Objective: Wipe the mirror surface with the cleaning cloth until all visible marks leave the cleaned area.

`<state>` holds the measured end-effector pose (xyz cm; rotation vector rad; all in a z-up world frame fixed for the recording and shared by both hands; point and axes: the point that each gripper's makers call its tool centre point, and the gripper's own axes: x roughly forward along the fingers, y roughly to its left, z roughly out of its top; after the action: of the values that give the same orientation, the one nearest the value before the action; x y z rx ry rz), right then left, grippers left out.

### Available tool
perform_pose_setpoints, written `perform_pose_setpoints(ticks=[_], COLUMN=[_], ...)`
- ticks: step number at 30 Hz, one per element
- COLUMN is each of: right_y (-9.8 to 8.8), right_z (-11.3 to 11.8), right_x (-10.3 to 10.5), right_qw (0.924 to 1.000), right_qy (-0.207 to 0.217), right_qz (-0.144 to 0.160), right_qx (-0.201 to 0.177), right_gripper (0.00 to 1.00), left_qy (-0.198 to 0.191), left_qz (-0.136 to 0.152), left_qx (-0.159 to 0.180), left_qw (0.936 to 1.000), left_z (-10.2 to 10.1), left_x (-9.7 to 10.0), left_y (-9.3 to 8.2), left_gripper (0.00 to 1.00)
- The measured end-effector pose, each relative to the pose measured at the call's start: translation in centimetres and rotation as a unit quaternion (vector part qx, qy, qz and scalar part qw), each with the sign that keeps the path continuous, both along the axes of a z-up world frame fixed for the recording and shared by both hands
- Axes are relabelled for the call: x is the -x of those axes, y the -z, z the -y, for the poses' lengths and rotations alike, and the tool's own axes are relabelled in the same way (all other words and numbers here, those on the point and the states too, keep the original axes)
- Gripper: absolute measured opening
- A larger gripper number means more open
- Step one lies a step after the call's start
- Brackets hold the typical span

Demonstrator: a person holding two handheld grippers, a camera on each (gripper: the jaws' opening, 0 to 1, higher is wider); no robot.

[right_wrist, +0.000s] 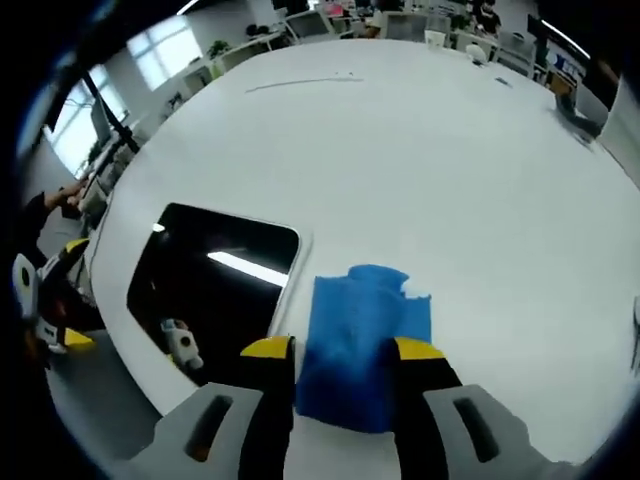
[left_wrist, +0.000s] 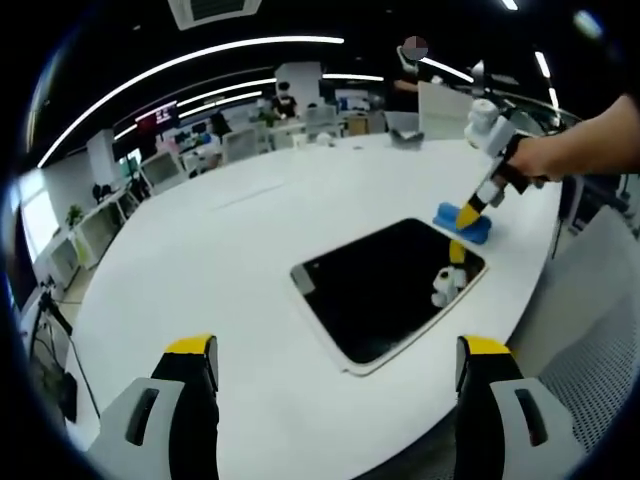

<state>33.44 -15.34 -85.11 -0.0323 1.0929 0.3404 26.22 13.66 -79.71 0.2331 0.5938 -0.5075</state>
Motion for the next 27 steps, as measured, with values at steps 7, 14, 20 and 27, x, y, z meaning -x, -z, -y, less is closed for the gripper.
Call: perform_pose_setpoints(ticks=[7,14,20,27], right_y=[-4.7,-7.1,-5.6,-5.8], right_z=[-1.5,-1.3,2.1,1.6], right_x=[-1.3,1.6,4.6,5.7], right_qw=[0.9922,0.9647,0.9726,0.9687], right_qy=[-0.028,-0.115,-0.059,-0.048], right_qz=[0.113,0.235,0.225,0.243], right_qx=[-0.045,-0.027,-0.007,-0.021], right_gripper=[0.56,0.85,1.0,1.0], left_qy=[-0.009,0.005,0.005,0.006], left_qz=[0.01,0.02,0.02,0.02], left_qx=[0.014,0.012,0.018,0.018], left_qw=[0.9998,0.9997,0.9996,0.9996], left_z=[0.0,0.5,0.6,0.6], left_x=[-0.2,-0.1,-0.2,-0.1], left_y=[-0.5,-0.8,-0.9,-0.9], left_gripper=[1.0,1.0,1.0,0.99])
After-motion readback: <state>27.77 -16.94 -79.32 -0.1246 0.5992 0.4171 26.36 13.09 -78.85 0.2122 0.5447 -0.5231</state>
